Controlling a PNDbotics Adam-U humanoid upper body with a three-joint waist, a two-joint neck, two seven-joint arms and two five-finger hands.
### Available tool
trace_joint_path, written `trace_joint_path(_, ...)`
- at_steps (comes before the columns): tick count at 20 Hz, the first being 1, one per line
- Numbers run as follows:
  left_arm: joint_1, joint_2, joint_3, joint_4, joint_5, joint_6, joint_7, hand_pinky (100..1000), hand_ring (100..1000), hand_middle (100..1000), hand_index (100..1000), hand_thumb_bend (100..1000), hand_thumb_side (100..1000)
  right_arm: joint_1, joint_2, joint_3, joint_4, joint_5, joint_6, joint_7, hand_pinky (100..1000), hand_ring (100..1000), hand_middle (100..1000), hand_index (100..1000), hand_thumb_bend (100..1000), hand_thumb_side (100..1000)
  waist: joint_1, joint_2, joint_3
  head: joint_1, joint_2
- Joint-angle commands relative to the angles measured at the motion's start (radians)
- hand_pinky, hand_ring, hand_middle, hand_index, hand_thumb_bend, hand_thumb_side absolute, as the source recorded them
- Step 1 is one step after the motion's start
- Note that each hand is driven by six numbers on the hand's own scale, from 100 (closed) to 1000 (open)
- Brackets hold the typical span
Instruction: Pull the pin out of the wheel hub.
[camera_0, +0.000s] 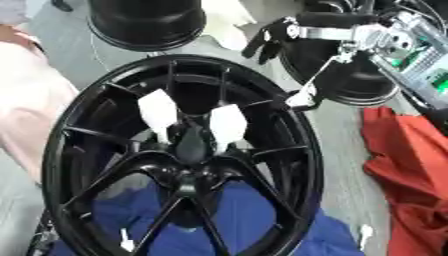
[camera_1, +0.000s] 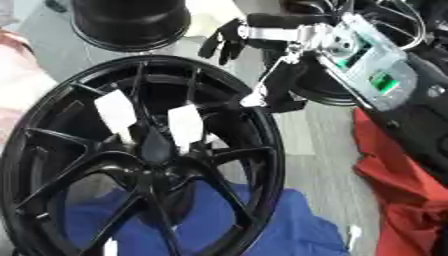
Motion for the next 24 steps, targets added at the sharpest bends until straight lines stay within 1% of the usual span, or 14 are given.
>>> trace_joint_path(1,0.001,0.035,0.010,-0.009,0.000,0.005,0.005,725,621,629,800,100,619,-0.001,-0.011,-0.023,-0.033,-0.010,0.017,0.009,778,764,818,873,447,100,0.007,-0.027,-0.005,0.011,-0.004)
trace_joint_path(4,0.004,0.035,0.012,-0.009,0.002,0.008,0.008,726,621,629,800,100,620,0.013,-0.008,-0.031,-0.047,-0.009,0.036,0.011,778,765,820,873,438,100,0.007,-0.028,-0.012,0.018,-0.002)
trace_joint_path(6,0.003,0.037,0.011,-0.009,0.003,0.011,0.008,726,621,629,800,100,620,0.020,-0.004,-0.032,-0.057,-0.005,0.051,0.011,780,767,822,874,435,100,0.008,-0.029,-0.018,0.022,0.007)
trace_joint_path(11,-0.007,0.044,0.007,-0.009,0.010,0.017,0.005,726,621,629,800,100,620,0.023,0.011,-0.023,-0.080,0.029,0.085,0.026,805,789,829,876,438,100,0.009,-0.033,-0.027,0.025,0.058)
trace_joint_path(14,-0.011,0.044,0.005,-0.009,0.015,0.021,0.002,726,621,628,800,100,620,0.020,0.023,-0.018,-0.090,0.052,0.096,0.037,811,794,831,877,442,100,0.008,-0.037,-0.028,0.023,0.077)
trace_joint_path(19,-0.016,0.046,0.001,-0.009,0.022,0.028,-0.001,726,620,628,799,100,622,0.015,0.042,-0.008,-0.094,0.084,0.097,0.071,826,805,829,874,452,100,0.002,-0.039,-0.025,0.019,0.094)
trace_joint_path(24,-0.020,0.046,-0.001,-0.009,0.028,0.035,-0.003,727,620,627,799,100,625,-0.001,0.062,0.007,-0.092,0.119,0.093,0.110,839,816,826,873,468,100,-0.005,-0.044,-0.022,0.011,0.099)
